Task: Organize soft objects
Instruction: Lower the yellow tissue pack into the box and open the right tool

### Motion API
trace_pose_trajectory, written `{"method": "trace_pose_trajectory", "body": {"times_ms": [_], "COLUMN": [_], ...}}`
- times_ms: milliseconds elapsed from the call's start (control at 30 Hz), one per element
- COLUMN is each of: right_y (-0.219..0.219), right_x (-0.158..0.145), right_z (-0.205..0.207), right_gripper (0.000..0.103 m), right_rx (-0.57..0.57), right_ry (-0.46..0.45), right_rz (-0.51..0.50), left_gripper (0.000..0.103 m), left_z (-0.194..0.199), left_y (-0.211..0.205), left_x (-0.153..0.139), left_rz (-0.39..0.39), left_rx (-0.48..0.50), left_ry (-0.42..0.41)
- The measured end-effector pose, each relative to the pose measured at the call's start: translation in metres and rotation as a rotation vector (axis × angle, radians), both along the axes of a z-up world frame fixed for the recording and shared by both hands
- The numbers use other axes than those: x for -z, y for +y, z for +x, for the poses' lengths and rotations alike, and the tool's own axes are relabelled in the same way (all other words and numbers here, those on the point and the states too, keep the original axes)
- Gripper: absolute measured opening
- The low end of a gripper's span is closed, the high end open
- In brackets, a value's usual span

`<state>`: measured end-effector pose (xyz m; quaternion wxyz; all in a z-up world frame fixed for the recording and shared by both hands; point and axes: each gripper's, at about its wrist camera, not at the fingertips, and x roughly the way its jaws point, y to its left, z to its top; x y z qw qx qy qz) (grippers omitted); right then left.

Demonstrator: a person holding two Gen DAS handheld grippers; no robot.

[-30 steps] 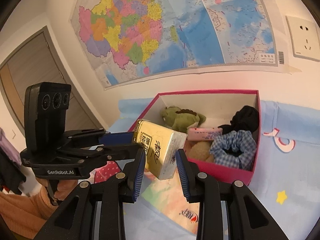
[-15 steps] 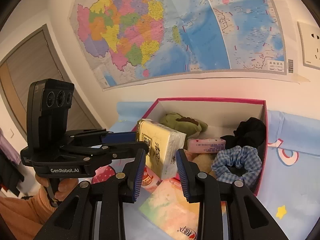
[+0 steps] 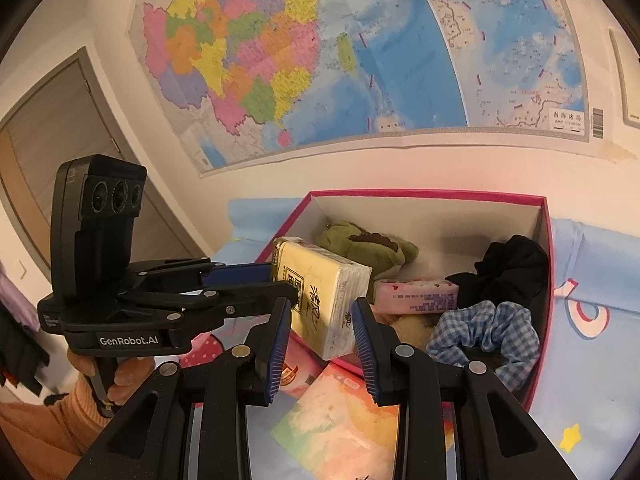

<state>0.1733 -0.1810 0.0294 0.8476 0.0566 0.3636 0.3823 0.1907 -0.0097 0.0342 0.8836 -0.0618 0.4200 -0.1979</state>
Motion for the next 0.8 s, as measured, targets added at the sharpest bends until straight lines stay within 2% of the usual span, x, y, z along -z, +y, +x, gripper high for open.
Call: {"method": "trace_pose_trajectory", "body": {"times_ms": [800], "right_y": [0.008], "right_x": [0.018], "right_z": [0.018], "right_gripper": [0.033], "right_rx": [0.017], "right_ry": [0.062], "right_rz": [-0.011], "left_gripper": [0.037], "left_z": [0.018], "left_y": [0.0], "left_x": [0.02], "left_rz": [0.016], "left_rx": [-0.003], "left_ry": [0.046]}}
